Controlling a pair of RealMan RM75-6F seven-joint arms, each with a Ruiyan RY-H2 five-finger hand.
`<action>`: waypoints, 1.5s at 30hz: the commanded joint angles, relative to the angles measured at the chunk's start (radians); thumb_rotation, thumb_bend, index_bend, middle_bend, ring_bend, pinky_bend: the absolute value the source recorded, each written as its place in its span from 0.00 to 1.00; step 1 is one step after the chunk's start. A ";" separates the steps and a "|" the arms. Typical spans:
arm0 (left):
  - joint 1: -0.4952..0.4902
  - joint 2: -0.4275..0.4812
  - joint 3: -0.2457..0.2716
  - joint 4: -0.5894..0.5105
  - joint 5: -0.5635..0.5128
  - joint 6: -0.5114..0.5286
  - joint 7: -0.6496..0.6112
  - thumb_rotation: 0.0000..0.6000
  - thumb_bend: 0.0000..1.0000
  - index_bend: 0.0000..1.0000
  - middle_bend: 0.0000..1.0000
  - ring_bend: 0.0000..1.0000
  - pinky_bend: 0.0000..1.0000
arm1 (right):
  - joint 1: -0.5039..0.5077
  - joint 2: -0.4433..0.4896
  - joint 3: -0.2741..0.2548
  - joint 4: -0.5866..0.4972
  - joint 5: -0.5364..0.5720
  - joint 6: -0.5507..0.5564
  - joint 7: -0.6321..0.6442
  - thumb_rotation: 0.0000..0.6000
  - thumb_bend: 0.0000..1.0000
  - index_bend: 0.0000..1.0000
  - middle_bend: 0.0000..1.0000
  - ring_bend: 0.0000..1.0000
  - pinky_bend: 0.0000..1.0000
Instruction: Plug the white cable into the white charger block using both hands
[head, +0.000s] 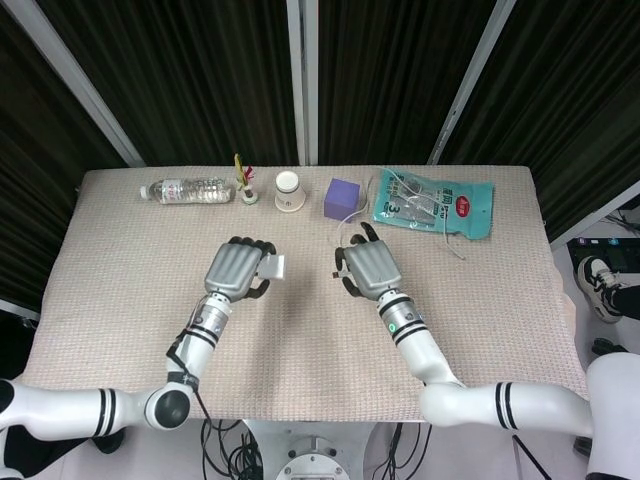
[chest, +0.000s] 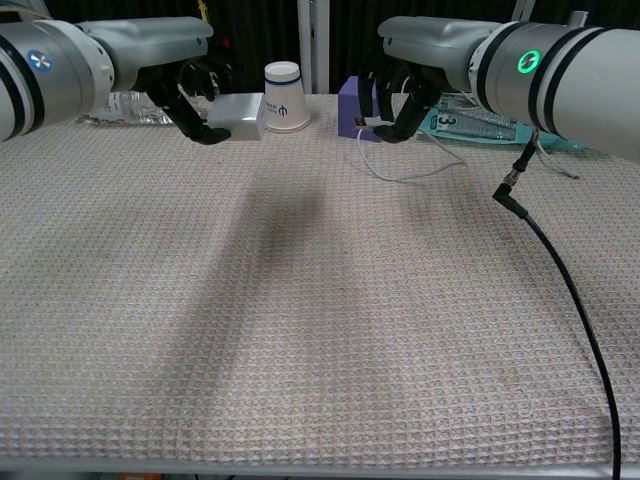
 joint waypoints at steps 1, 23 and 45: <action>-0.029 -0.010 -0.008 -0.035 -0.032 0.046 0.044 1.00 0.35 0.48 0.45 0.26 0.26 | 0.023 -0.032 0.020 0.005 0.034 0.027 -0.013 1.00 0.32 0.58 0.54 0.23 0.05; -0.115 -0.089 -0.001 -0.048 -0.084 0.178 0.177 1.00 0.35 0.48 0.45 0.26 0.26 | 0.094 -0.119 0.064 0.061 0.120 0.087 0.013 1.00 0.33 0.59 0.54 0.24 0.05; -0.149 -0.109 -0.015 -0.036 -0.145 0.192 0.192 1.00 0.34 0.48 0.45 0.27 0.27 | 0.115 -0.174 0.069 0.107 0.107 0.107 0.036 1.00 0.33 0.59 0.54 0.24 0.05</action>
